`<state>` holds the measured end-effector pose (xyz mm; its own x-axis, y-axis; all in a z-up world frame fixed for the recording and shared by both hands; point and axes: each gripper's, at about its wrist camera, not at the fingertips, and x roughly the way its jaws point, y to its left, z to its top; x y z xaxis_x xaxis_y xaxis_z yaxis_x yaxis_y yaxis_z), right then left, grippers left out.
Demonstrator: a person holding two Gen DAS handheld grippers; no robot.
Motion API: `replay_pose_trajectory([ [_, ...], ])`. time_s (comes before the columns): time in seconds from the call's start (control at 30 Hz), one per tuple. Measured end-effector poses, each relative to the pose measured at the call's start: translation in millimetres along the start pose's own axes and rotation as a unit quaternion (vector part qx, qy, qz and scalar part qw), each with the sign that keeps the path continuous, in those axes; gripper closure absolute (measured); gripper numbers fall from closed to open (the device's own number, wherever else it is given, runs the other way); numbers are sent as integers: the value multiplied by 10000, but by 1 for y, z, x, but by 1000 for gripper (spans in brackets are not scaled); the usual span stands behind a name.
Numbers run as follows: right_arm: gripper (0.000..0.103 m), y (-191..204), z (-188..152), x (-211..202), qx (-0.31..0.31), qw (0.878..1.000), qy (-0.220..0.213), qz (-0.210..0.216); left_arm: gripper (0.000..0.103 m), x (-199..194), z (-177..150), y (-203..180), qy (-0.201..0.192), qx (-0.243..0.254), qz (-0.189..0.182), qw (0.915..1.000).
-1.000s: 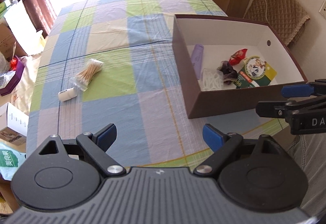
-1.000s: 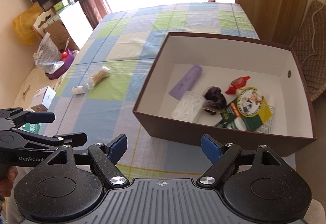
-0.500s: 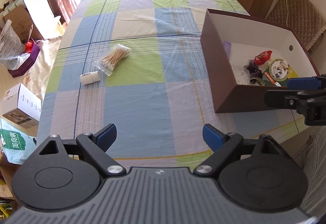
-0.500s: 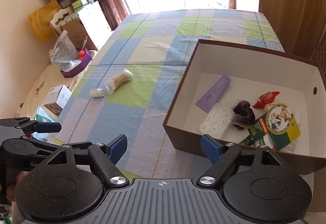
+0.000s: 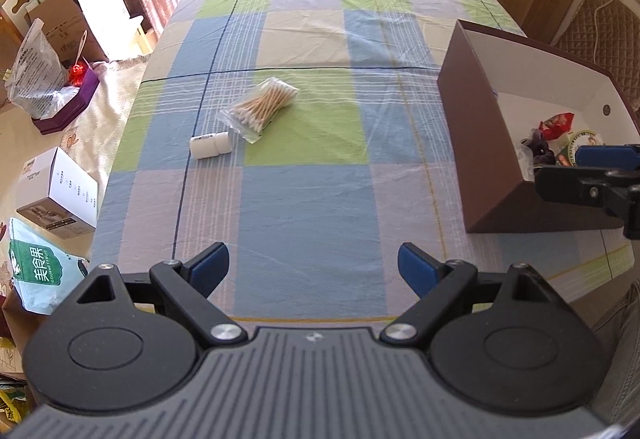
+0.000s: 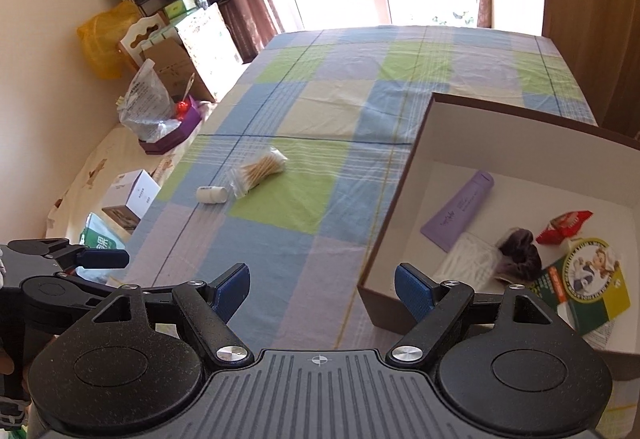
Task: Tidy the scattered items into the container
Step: 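Withdraw both grippers from the box back over the bed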
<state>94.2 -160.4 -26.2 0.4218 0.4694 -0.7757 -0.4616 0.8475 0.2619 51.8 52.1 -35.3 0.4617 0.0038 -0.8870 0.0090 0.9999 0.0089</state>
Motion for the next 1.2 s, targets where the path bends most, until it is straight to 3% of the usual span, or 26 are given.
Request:
replay_pose_trajectory([
  [0.43,18,10,22,28,-249,9995,-107,165,14,13,2,31,-31,-234,145,9996],
  [0.83,18,3,25,42,-293,9994,-107,138,14,26,3,52,-193,-154,378,9990],
  [1.2,18,6,45,79,-817,9965,-119,149,14,55,17,72,-396,-113,474,9980],
])
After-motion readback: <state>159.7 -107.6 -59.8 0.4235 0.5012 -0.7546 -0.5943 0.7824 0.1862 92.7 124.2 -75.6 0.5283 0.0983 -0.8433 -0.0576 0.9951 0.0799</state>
